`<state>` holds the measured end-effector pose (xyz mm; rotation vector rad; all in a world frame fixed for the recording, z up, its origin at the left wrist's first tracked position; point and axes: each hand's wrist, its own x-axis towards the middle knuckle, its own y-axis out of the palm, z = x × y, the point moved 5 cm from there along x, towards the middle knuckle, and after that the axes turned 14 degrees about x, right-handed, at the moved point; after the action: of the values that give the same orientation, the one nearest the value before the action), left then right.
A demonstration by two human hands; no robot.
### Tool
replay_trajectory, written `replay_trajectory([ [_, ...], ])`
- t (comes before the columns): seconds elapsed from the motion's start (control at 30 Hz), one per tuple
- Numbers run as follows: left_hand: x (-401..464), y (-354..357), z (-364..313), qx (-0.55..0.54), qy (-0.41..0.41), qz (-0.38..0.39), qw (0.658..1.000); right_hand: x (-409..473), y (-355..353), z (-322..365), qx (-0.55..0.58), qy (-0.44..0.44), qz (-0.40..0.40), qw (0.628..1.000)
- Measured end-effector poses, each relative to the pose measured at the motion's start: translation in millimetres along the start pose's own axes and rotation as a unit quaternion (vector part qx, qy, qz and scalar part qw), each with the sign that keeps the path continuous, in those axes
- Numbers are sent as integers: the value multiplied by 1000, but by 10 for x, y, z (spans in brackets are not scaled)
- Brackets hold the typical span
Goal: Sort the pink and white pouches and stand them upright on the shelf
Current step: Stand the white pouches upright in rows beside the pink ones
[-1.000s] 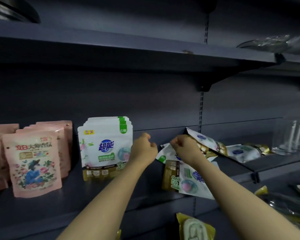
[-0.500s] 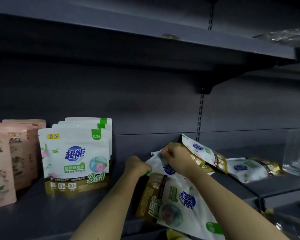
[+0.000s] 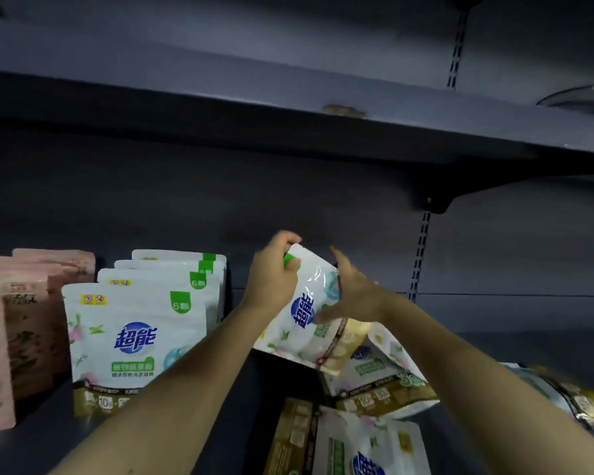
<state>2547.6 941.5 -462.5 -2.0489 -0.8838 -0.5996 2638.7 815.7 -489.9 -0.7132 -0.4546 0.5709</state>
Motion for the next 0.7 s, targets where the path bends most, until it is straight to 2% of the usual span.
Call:
replay_trajectory([
  [0.1,66,-91,-172,18,55,-7,998,-58,24,-10,130,17,36,991],
  [0.23,20,-206,-341,26,131,-14,991,-88,120,-131,159,-6,13,987],
  [0.33,-77,-237,-342,35,148,-16,988,-111,242,-302,264,-1,-37,964],
  [0.47,-183,-222,-193,48,124,4,991,-230,292,-369,405,-26,-94,909],
  [0.57,-266,-201,-27,49,89,-13,995,-266,305,-409,480,-30,-104,870],
  [0.7,-330,-135,153,57,15,-39,997,-269,323,-409,592,-30,-116,797],
])
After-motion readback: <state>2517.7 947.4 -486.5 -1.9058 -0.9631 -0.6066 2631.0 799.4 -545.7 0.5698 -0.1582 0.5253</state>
